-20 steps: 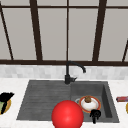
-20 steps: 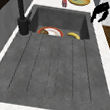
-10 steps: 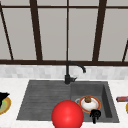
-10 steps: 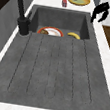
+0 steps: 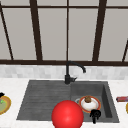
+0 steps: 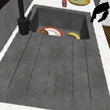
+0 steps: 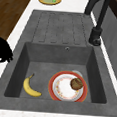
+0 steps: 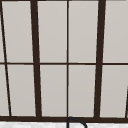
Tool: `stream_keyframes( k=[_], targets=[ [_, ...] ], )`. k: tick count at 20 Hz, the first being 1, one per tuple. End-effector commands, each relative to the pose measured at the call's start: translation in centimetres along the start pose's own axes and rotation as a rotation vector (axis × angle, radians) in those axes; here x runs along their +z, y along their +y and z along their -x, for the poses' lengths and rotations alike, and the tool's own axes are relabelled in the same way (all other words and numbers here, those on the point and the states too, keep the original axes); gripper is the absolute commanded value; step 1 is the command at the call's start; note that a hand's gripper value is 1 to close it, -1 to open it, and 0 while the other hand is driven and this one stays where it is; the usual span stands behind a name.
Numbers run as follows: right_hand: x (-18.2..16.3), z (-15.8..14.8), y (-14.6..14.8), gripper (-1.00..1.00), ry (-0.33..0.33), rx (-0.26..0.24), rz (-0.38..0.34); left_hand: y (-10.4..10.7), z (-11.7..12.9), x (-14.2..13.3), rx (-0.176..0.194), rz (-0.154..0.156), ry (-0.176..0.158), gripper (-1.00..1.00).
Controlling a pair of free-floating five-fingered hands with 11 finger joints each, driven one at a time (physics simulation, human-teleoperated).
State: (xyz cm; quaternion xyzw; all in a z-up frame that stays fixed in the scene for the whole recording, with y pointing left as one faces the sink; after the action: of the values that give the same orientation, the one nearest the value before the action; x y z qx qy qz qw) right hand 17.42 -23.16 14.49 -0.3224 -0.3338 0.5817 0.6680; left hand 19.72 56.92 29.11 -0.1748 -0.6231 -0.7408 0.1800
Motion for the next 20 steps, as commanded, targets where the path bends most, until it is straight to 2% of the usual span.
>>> stream_keyframes(
  k=[1,5,7,9,13,15,17,18,20],
  targets=[
    [0.0,0.0,0.0,0.0,0.0,0.0,0.0,-1.0,2.6,2.1,0.079,0.03,0.002,-1.0],
    [0.0,0.0,0.0,0.0,0.0,0.0,0.0,-1.9,5.7,3.8,0.112,0.017,-0.005,-1.0],
    [0.0,0.0,0.0,0.0,0.0,0.0,0.0,-1.9,8.2,3.8,0.106,0.002,-0.001,-1.0],
    [0.0,0.0,0.0,0.0,0.0,0.0,0.0,-3.2,10.6,4.5,0.093,-0.004,0.003,-1.0],
    [0.0,0.0,0.0,0.0,0.0,0.0,0.0,-4.6,15.0,5.8,0.087,-0.001,-0.003,-1.0],
    [0.0,0.0,0.0,0.0,0.0,0.0,0.0,-6.6,15.3,7.5,0.068,0.0,-0.01,-1.0],
    [0.0,0.0,0.0,0.0,0.0,0.0,0.0,-7.9,15.7,8.8,0.056,-0.027,-0.015,-1.0],
    [0.0,0.0,0.0,0.0,0.0,0.0,0.0,-8.2,15.8,9.5,0.056,-0.027,-0.016,-1.0],
    [0.0,0.0,0.0,0.0,0.0,0.0,0.0,-8.9,16.3,10.4,0.058,-0.009,-0.034,-1.0]
  ],
)
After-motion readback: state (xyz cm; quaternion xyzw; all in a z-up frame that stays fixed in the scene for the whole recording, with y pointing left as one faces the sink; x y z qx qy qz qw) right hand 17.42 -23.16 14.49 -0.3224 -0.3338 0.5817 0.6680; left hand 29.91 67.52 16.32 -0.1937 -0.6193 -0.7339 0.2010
